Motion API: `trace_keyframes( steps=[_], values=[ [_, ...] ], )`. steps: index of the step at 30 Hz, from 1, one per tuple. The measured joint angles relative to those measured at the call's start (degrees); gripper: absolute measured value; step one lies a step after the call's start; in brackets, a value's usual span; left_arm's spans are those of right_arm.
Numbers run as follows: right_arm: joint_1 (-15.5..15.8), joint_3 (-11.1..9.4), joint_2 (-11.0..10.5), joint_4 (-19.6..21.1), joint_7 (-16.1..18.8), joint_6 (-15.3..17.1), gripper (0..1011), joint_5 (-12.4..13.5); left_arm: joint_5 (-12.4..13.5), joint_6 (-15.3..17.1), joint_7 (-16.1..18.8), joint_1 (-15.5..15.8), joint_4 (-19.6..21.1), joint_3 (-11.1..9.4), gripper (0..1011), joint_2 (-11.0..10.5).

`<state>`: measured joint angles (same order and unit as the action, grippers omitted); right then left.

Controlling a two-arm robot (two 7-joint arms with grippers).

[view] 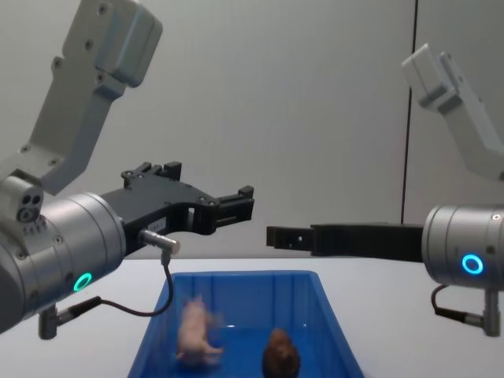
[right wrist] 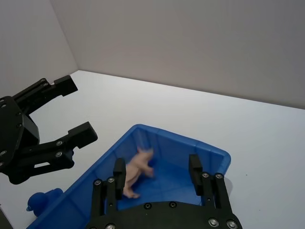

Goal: Pick up the two dolls from the table and place them into the box.

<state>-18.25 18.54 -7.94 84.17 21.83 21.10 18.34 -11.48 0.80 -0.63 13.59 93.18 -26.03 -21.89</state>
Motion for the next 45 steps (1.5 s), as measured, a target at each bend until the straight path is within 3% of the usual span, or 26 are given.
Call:
trace_keyframes(
  steps=[9,22,28,37,45],
  values=[
    [0.5,-1.0,-1.3,0.1,0.2,-0.7,999,0.4,0.0,0.0,0.0,0.0,0.0,0.0,1003,0.0],
    [6.1,-4.2,-7.3,5.1,0.3,-3.0,1001,2.1,0.0,0.0,0.0,0.0,0.0,0.0,1003,0.0],
    [7.8,-5.0,-8.9,6.5,0.3,-3.6,1001,2.6,0.1,0.1,0.0,-0.2,0.3,0.1,1003,-0.2],
    [9.5,-5.8,-10.5,7.9,0.4,-4.2,1001,3.2,-0.1,2.3,2.1,-3.0,3.6,0.9,1003,-3.0],
    [10.2,-6.2,-11.3,8.5,0.4,-4.5,1001,3.4,-2.4,4.9,6.5,-8.6,8.4,1.9,1003,-7.9]
  ],
)
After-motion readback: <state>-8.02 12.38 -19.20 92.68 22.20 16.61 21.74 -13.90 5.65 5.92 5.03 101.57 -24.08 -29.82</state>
